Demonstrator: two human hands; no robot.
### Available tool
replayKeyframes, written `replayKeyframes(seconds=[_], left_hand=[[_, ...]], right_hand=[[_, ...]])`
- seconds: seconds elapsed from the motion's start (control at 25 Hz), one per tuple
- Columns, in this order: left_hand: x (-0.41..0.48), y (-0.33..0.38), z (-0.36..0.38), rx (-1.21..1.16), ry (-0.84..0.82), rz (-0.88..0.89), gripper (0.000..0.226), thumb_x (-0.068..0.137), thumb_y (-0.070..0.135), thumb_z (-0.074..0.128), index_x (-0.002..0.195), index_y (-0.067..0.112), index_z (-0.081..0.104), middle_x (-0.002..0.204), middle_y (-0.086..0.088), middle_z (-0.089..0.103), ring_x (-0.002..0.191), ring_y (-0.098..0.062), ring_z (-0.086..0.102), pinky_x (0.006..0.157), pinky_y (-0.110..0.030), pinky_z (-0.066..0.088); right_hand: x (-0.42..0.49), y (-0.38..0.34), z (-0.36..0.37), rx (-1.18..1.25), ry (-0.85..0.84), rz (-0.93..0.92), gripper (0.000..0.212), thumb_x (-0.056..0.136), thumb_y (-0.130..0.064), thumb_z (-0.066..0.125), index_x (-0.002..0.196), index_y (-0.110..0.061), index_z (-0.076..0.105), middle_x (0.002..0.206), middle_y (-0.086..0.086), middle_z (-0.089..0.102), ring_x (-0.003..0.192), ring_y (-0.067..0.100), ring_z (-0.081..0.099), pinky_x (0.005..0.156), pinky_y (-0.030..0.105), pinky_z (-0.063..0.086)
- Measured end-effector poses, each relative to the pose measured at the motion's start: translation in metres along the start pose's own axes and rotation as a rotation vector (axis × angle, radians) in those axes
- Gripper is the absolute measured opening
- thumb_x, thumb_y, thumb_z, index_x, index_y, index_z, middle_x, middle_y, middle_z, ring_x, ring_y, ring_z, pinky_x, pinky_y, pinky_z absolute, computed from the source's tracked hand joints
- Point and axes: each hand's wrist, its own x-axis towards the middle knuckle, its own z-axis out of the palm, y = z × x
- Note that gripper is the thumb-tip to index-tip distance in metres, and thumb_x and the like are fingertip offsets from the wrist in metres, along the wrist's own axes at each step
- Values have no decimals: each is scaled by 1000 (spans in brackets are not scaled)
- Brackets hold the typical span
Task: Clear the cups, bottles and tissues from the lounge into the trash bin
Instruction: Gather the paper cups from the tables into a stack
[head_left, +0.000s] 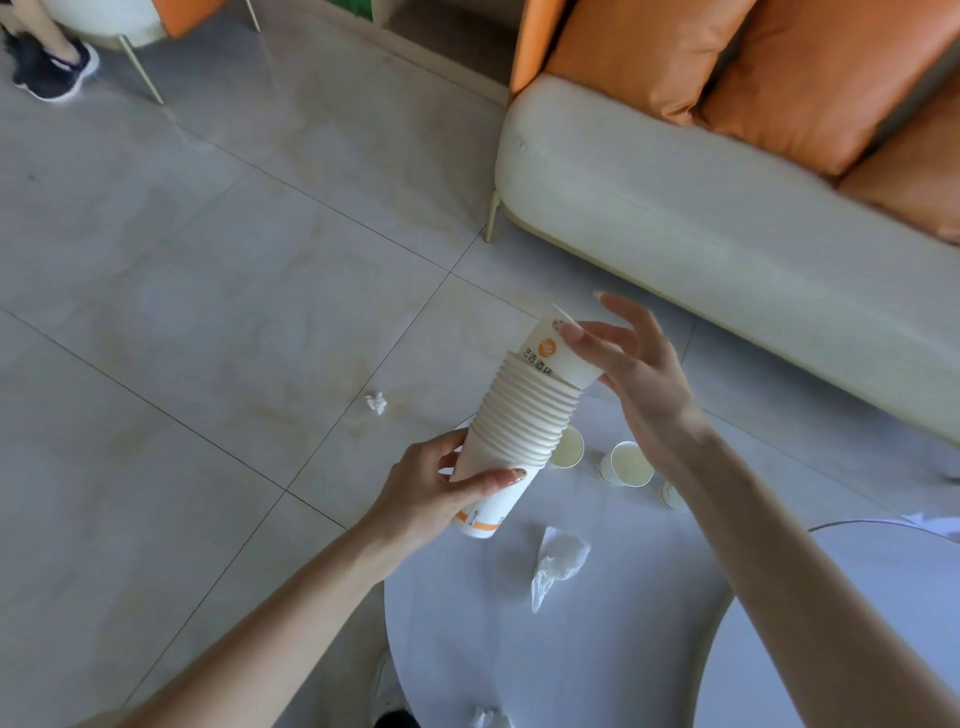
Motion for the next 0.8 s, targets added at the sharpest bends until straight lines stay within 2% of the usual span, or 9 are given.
replayKeyframes(seconds=[0.12,0.24,0.36,0.44,0.56,0.64,0.72,0.8], left_hand=[[-12,32,-8,14,9,44,52,50,61,73,96,37,71,93,14,76,89,-4,70,77,-23,53],[-29,74,-14,12,0,103,51,55,53,77,101,32,71,94,12,76,88,-2,70,76,-19,54],[-50,118,-18,-22,7,157,40,63,41,78,101,30,72,94,10,76,83,3,69,69,-10,52],[-66,143,-20,-33,15,182,32,71,34,81,100,30,71,93,11,75,78,8,67,66,-6,49],[-97,177,-19,-49,11,213,24,82,19,75,104,22,69,95,10,73,73,12,65,62,-3,46],[-119,200,-18,-40,5,228,25,84,17,73,108,17,69,97,6,72,73,11,64,61,-3,46],[-134,220,-19,-40,-5,239,20,85,18,72,104,18,69,91,9,72,72,11,64,56,-3,45],[-141,239,-23,-56,-6,234,15,85,20,72,99,22,68,89,11,72,81,1,67,58,-6,48]], right_hand=[[-14,-33,-1,-13,-65,-37,85,60,-41,79,136,-26,44,122,1,64,110,13,63,84,24,46],[-34,-72,-3,-30,-139,-84,76,72,-35,80,137,-24,43,124,0,65,104,6,64,84,22,44],[-52,-113,-8,-4,-154,-142,73,71,-49,75,135,-25,47,123,-3,65,109,8,62,96,29,43],[-63,-138,-11,26,-146,-172,74,70,-60,73,132,-25,50,124,-1,64,113,13,61,95,33,45],[-87,-175,-16,60,-141,-216,74,68,-58,67,132,-23,50,123,0,64,112,14,62,95,35,47],[-105,-196,-18,64,-133,-230,68,71,-55,64,131,-25,51,123,-1,64,112,14,61,97,36,48],[-118,-215,-19,81,-135,-209,58,77,-54,59,127,-26,53,119,-2,64,112,15,62,97,36,49],[-128,-234,-18,117,-134,-160,50,85,-55,53,124,-25,54,115,-3,64,108,15,63,94,36,49]])
